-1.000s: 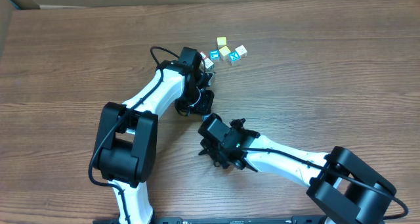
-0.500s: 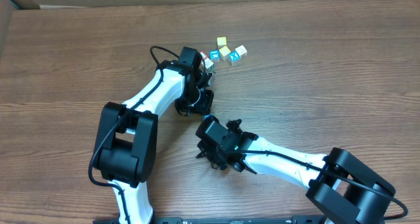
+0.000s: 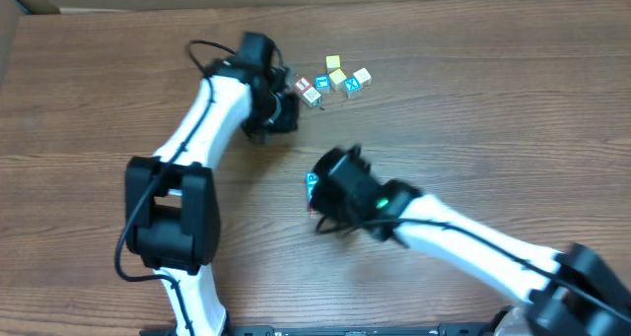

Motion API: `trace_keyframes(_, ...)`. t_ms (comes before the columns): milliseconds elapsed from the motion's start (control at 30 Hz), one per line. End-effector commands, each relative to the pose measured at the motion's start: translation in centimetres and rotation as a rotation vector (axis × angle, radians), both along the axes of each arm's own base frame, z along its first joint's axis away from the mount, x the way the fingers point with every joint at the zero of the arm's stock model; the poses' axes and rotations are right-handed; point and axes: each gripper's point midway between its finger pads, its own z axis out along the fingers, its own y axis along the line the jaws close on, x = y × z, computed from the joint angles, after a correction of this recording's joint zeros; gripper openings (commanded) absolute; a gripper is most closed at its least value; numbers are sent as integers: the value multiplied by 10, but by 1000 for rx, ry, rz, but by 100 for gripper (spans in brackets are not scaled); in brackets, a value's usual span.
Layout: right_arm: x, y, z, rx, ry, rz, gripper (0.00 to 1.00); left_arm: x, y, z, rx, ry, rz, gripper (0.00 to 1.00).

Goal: Flip 3 blocks

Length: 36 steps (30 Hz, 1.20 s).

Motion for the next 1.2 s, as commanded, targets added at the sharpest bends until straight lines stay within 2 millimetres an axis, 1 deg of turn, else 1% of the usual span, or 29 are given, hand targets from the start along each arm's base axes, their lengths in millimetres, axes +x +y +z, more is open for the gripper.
trace_keyframes(0, 37, -44, 15, -136, -168, 134, 27, 13, 36, 8, -7, 26, 157, 14)
trace_keyframes(33, 42, -54, 12, -164, -171, 144, 28, 12, 44, 7, -5, 36, 175, 23)
trace_keyframes(67, 48, -70, 9, -206, -175, 163, 29, 10, 55, 6, -3, 52, 198, 32)
trace_keyframes(100, 54, -88, 5, -248, -178, 177, 34, 8, 64, 5, 0, 68, 218, 39)
trace_keyframes(133, 58, -99, 3, -274, -178, 188, 43, 5, 70, 5, 0, 80, 233, 43)
trace_keyframes(200, 67, -125, 0, -327, -176, 190, 75, 0, 84, 4, 2, 109, 265, 45)
trace_keyframes(233, 71, -139, -2, -351, -171, 174, 96, -2, 89, 4, 3, 121, 278, 47)
trace_keyframes(267, 73, -150, -3, -371, -160, 154, 100, -4, 93, 3, 3, 132, 288, 49)
trace_keyframes(300, 73, -162, -5, -385, -139, 137, 100, -6, 97, 3, 5, 140, 297, 52)
trace_keyframes(333, 72, -173, -8, -392, -112, 114, 100, -8, 99, 3, 7, 150, 303, 59)
trace_keyframes(400, 74, -186, -9, -398, -92, 81, 100, -9, 101, 2, 11, 153, 305, 100)
trace_keyframes(467, 78, -198, -9, -400, -86, 47, 100, -9, 101, 2, 11, 152, 303, 100)
trace_keyframes(600, 81, -208, -9, -401, -81, 20, 100, -5, 99, 3, 9, 135, 299, 100)
trace_keyframes(800, 81, -208, -9, -401, -80, 18, 100, 9, 100, 5, 5, 77, 302, 100)
trace_keyframes(1167, 81, -208, -9, -401, -80, 18, 100, 9, 100, 5, 5, 77, 302, 100)
